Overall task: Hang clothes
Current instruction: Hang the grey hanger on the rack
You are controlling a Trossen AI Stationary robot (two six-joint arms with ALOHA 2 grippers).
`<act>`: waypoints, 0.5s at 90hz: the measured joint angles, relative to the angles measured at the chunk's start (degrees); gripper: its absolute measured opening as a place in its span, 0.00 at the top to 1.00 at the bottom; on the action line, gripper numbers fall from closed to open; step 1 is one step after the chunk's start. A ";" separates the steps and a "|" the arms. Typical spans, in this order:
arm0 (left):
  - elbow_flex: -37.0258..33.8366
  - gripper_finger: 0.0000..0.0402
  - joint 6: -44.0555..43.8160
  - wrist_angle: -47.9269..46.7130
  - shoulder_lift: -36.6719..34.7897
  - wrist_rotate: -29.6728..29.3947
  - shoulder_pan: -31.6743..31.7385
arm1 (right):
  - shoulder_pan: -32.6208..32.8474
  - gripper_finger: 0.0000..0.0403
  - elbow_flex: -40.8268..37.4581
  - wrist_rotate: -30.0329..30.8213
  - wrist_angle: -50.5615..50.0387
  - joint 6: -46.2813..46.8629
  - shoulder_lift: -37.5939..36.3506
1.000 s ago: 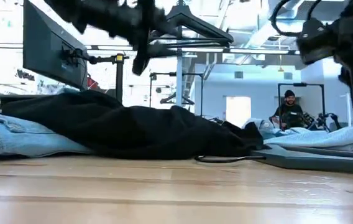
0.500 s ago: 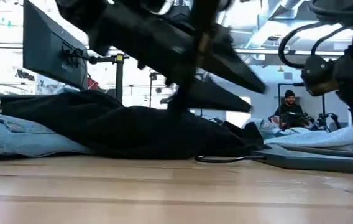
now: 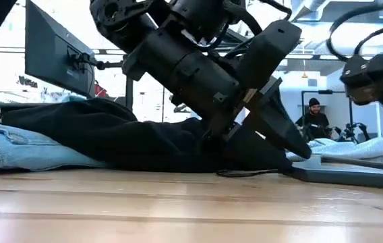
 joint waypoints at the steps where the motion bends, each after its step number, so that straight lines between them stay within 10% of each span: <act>1: -0.01 0.68 0.32 -0.13 -0.01 -0.01 0.15 | 0.24 0.38 0.00 -0.11 0.36 0.28 0.01; 20: -0.20 0.68 3.42 -4.54 -3.17 -0.62 2.25 | 2.45 0.38 0.47 -3.92 7.20 -3.53 -0.32; 45: -0.39 0.68 10.00 -13.28 -14.46 -1.89 2.73 | 2.07 0.38 10.07 -5.59 -12.20 -25.46 -6.37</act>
